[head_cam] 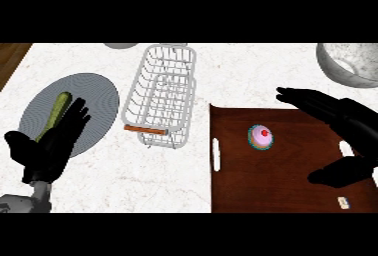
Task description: Pick the cupcake from the tray and place it in the tiered basket
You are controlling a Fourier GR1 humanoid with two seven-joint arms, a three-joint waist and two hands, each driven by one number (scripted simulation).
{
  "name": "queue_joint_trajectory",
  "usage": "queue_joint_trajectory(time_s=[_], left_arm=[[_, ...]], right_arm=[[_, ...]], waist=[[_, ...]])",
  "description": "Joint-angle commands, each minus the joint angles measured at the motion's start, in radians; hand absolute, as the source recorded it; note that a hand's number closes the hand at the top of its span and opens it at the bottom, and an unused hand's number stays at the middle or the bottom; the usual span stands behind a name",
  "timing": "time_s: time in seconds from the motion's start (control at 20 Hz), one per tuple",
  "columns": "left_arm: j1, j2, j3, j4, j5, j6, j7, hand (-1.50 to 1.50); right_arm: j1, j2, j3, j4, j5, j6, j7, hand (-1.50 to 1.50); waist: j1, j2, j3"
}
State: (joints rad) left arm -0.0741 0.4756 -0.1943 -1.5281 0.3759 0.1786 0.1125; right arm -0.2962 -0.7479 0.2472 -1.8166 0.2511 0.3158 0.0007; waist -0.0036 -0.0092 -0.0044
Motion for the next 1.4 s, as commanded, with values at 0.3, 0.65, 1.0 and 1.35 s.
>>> queue_joint_trajectory(time_s=[0.3, 0.65, 1.0, 1.35], left_arm=[[-0.006, -0.009, 0.049, 0.008, -0.006, -0.041, 0.012, 0.0], [-0.045, -0.05, 0.052, -0.048, -0.058, -0.017, 0.113, 0.0], [0.033, -0.087, 0.078, -0.018, -0.091, -0.093, 0.015, 0.0], [-0.025, -0.072, 0.156, 0.019, -0.091, -0.139, 0.068, 0.0]], right_arm=[[-0.022, -0.002, 0.13, -0.263, 0.03, 0.27, 0.412, -1.5], [-0.068, 0.185, 0.166, -0.062, 0.219, 0.214, 0.41, -1.5], [0.009, 0.228, 0.169, 0.072, 0.392, 0.134, 0.278, -1.5], [-0.01, 0.298, 0.164, 0.225, 0.561, 0.002, 0.17, -1.5]], waist=[[0.002, 0.007, 0.004], [0.009, 0.01, 0.005], [0.007, 0.009, 0.005], [0.007, 0.01, 0.005]])
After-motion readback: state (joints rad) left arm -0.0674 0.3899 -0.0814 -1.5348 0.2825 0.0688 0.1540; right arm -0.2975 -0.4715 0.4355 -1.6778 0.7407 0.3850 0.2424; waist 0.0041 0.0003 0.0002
